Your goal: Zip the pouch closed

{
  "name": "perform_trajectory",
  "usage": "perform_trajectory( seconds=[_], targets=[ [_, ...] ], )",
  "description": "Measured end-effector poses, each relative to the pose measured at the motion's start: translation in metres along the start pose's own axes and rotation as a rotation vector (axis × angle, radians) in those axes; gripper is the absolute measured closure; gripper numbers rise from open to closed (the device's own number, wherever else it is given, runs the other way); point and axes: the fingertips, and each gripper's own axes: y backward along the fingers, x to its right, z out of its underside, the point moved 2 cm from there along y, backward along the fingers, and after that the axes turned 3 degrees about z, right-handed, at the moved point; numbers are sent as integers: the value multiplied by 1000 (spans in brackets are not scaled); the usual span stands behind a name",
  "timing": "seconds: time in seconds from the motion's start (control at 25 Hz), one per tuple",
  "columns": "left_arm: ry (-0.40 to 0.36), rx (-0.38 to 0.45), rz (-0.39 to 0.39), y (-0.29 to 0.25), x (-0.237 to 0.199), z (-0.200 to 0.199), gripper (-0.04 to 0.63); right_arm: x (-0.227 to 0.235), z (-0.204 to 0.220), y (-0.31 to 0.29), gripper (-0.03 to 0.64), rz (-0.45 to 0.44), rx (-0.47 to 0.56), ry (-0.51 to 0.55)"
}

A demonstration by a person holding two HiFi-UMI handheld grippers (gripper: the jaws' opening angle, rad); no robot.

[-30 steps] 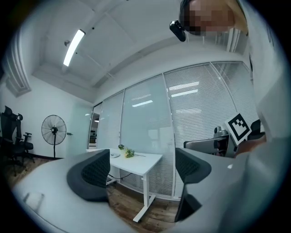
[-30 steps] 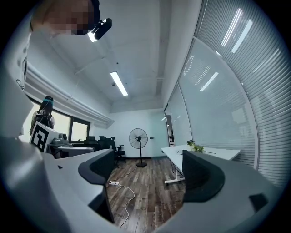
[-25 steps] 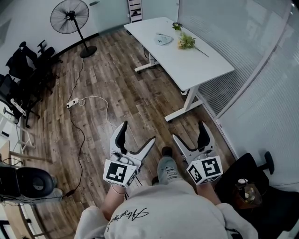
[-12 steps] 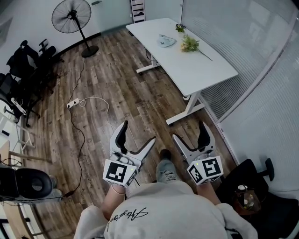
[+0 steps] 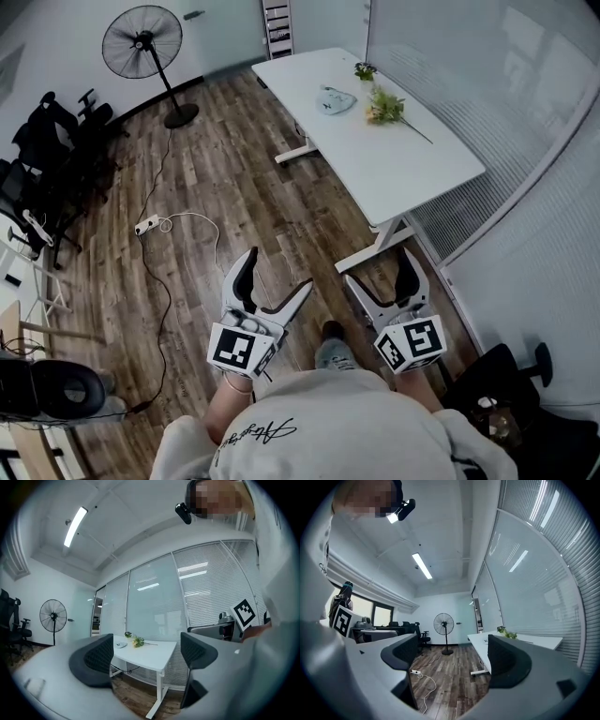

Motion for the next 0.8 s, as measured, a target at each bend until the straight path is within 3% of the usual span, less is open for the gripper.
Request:
perform_trajectory(
  seconds=[0.8],
  targets=[
    [1, -4, -27, -138, -80, 3, 167, 78, -7, -141, 176, -109, -36, 35]
  ],
)
